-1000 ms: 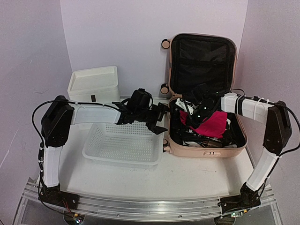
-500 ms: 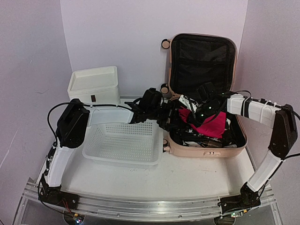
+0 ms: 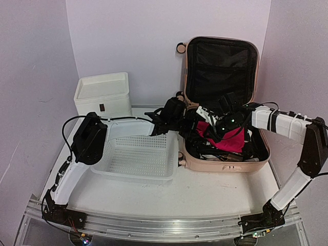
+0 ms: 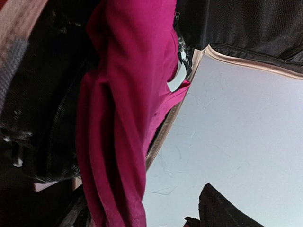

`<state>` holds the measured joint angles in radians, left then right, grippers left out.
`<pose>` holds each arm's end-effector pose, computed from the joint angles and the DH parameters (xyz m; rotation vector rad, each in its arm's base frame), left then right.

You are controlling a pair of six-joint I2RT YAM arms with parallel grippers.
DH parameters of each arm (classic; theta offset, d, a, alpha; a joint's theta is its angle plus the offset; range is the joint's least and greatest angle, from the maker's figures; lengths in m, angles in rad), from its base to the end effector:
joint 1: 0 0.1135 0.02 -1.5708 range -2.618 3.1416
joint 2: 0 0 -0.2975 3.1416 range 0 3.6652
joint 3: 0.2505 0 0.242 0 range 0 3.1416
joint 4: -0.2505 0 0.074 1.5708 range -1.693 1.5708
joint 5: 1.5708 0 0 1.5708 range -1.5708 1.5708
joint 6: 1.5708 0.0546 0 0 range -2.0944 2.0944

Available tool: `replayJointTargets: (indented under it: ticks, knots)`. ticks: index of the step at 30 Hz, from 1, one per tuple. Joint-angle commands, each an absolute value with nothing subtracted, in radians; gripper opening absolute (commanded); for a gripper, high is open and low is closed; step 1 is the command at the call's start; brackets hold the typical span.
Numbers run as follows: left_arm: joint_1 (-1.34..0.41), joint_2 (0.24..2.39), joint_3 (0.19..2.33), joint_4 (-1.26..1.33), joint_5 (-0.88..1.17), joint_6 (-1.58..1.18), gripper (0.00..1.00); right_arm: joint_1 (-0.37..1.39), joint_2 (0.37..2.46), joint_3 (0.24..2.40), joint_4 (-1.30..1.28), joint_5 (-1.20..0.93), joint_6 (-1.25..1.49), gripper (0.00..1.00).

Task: Open, take out, and arrange the luggage

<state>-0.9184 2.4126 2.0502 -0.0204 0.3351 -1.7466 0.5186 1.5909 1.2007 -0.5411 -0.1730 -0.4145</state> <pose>0.3493 -0.4868 0.2377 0.7625 -2.4617 1.7826 0.2923 0.1776 0.2747 -1.1886 2.2005 0.2596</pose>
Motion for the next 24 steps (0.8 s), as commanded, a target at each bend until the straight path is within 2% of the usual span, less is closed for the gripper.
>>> replayJointTargets:
  ticks: [1, 9, 14, 19, 23, 24]
  knots:
    - [-0.907, 2.447, 2.083, -0.072, 0.292, -1.665, 0.7, 0.53, 1.513, 1.192, -0.504, -0.229, -0.413, 0.0]
    - [-0.902, 2.452, 2.132, -0.084, 0.264, -1.572, 0.5, 0.531, 1.477, 1.174, -0.502, -0.263, -0.39, 0.0]
    - [-0.903, 2.478, 2.186, -0.084, 0.278, -1.562, 0.5, 0.532, 1.467, 1.169, -0.502, -0.265, -0.387, 0.0]
    - [-0.903, 2.472, 2.209, -0.083, 0.282, -1.508, 0.37, 0.537, 1.468, 1.176, -0.507, -0.262, -0.377, 0.0]
    - [-0.903, 2.416, 2.178, -0.083, 0.256, -1.372, 0.22, 0.537, 1.452, 1.176, -0.53, -0.247, -0.324, 0.0]
    - [-0.904, 2.398, 2.166, -0.083, 0.248, -1.339, 0.19, 0.538, 1.448, 1.174, -0.531, -0.247, -0.295, 0.05]
